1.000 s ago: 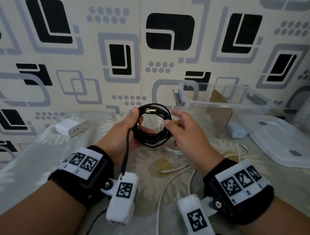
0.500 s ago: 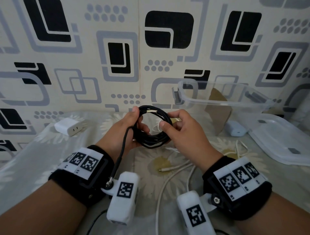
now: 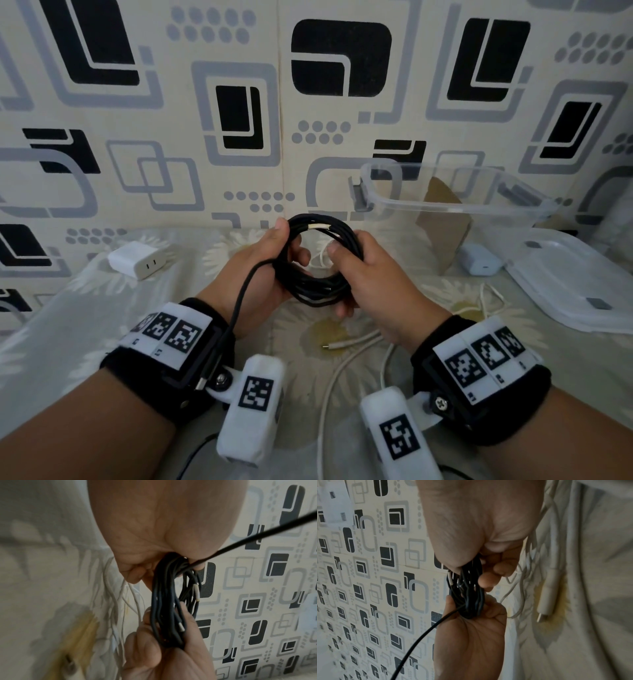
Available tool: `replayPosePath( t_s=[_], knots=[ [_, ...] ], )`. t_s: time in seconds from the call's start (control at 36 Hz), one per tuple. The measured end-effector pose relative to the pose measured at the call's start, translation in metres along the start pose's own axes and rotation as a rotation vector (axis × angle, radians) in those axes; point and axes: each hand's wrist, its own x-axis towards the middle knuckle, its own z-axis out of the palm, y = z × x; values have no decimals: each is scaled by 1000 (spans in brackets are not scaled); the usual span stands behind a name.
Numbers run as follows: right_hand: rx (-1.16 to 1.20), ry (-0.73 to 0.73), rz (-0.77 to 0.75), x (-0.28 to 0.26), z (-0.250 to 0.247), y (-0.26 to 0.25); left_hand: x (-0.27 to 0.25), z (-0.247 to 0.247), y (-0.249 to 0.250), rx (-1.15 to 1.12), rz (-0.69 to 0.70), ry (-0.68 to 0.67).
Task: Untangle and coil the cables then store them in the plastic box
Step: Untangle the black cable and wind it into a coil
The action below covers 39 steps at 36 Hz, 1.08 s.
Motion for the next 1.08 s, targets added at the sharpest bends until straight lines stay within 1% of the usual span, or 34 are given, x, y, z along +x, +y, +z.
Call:
replayPosePath(
  t_s=[0.19, 0.28, 0.33, 0.39, 0.42, 0.47, 0.56, 0.61, 0.67, 0.72, 0.81, 0.86, 0.94, 1.03, 1.08],
  knots=[
    [6, 89, -2, 3, 2, 5, 1, -3, 2, -28, -21, -58],
    [63, 141, -1, 4, 0, 3, 3, -4, 1, -10, -4, -12],
    [117, 171, 9, 5, -4, 2, 4, -4, 0, 73, 75, 76],
    [164, 199, 15, 6, -7, 2, 3, -7, 1, 185, 191, 123],
    [179, 213, 18, 6, -8, 2, 1, -10, 2, 260, 252, 125],
    [202, 242, 23, 7, -8, 2, -1, -14, 5, 391, 353, 85],
    [213, 270, 32, 7, -8, 2, -6, -11, 8, 405, 450, 4],
    [209, 262, 34, 7, -7, 2, -8, -5, 9, 438, 503, 20],
    [224, 250, 34, 6, -6, 1, -7, -4, 9, 377, 481, 89],
    [250, 234, 18, 5, -5, -1, -3, -6, 7, 241, 405, 154],
    [226, 198, -39, 3, -3, -3, 3, -9, 5, 46, 293, 205],
    [194, 182, -73, 2, -2, -4, 6, -12, 5, -49, 247, 240],
    [169, 175, -101, 1, -2, -3, 8, -17, 7, -92, 189, 272],
    [139, 170, -123, 0, -2, -4, 7, -20, 7, -69, 124, 284],
    [94, 166, -143, -1, -3, -5, 8, -21, 6, -53, 114, 316]
  ],
)
